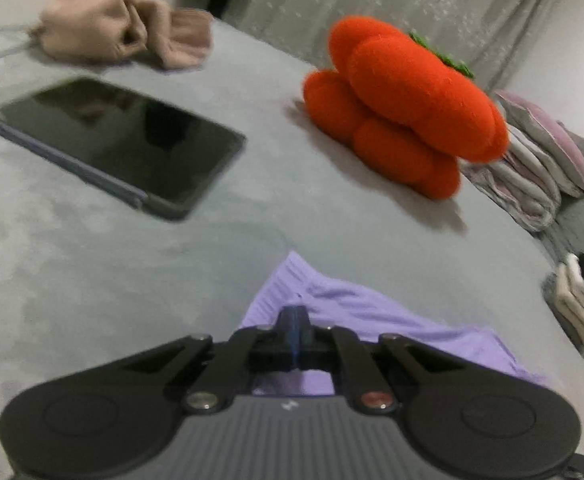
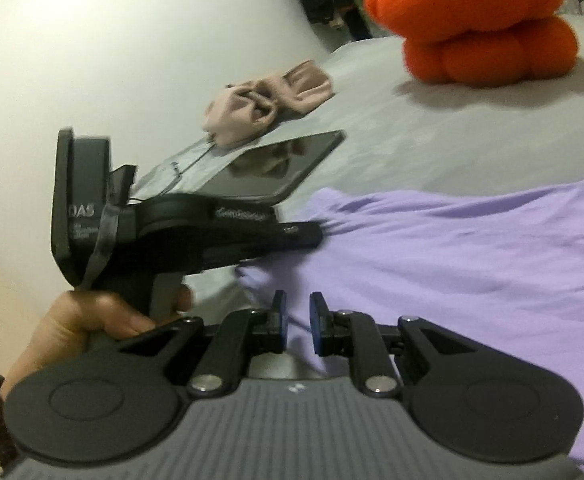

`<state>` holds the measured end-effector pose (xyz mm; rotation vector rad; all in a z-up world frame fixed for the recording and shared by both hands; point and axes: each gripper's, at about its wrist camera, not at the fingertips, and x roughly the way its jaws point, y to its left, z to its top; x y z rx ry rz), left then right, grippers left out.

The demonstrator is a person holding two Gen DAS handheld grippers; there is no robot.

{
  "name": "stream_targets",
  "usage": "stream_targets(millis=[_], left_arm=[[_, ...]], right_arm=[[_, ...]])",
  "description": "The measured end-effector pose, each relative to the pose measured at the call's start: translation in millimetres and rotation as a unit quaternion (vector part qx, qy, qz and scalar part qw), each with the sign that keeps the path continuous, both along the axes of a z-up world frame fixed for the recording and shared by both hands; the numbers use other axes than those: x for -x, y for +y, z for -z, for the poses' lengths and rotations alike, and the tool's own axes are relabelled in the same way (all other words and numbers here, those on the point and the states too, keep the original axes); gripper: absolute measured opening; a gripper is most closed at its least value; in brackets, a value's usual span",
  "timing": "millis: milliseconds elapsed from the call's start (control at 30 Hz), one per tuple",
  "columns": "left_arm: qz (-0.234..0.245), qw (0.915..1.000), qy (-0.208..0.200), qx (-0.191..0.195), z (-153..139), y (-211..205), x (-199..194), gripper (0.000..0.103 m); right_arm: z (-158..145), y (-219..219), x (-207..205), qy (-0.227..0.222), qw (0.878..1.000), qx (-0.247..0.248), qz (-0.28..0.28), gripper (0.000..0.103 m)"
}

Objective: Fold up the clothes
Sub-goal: 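Open both grippers and release the folded lavender garment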

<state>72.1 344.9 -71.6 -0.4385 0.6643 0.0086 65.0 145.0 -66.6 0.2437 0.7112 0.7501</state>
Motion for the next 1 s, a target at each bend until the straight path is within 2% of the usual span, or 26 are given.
stream_targets(millis=[100,133,200,233,333,433,500,600,767,833,900,1000], left_arm=[[0.000,0.9995,-0.017,-0.027,-10.4,-14.5,5.4,0.012],[0.004,0.9992,-0.022,-0.033,-13.3,-19.5,6.6,0.017],[0.022,0.9986,-0.030,-0.038,-17.0,-31.3,8.1,0.025],[0.032,0.9980,-0.033,-0.044,-19.4,-39.4,8.6,0.031],[0.063,0.9959,-0.037,-0.054,-22.1,-62.9,10.7,0.038],[0.088,0.9936,-0.033,-0.063,-23.2,-83.1,11.7,0.044],[0.103,0.9916,-0.034,-0.072,-23.8,-96.5,14.6,0.044],[0.134,0.9866,-0.040,-0.084,-23.1,-116.3,18.8,0.046],[0.190,0.9760,-0.035,-0.100,-6.2,-137.4,29.7,0.051],[0.205,0.9697,-0.031,-0.130,6.1,-142.2,39.6,0.053],[0.217,0.9599,-0.056,-0.168,12.5,-145.9,55.1,0.055],[0.213,0.9555,-0.064,-0.193,13.7,-140.0,69.2,0.060]], right_arm=[[-3.7,-27.4,-1.3,0.002,1.000,0.010,0.017,0.020],[-4.6,-37.8,-1.9,0.005,1.000,0.011,0.023,0.029],[-6.4,-58.2,-2.8,0.006,0.999,0.017,0.037,0.036],[-7.6,-69.8,-1.8,0.005,0.999,0.022,0.044,0.036],[-10.5,-100.0,1.4,0.003,0.997,0.033,0.065,0.036],[-10.3,-125.9,3.5,0.008,0.996,0.039,0.084,0.036],[-9.5,-142.4,5.2,0.013,0.995,0.043,0.095,0.036],[-7.0,-162.4,8.4,0.020,0.993,0.048,0.103,0.036],[3.9,-183.3,18.7,0.030,0.992,0.075,0.092,0.036],[9.3,-189.1,27.8,0.013,0.992,0.092,0.080,0.036],[14.9,-195.2,39.9,-0.019,0.992,0.110,0.064,0.033],[20.1,-201.4,54.6,-0.053,0.988,0.133,0.050,0.033]])
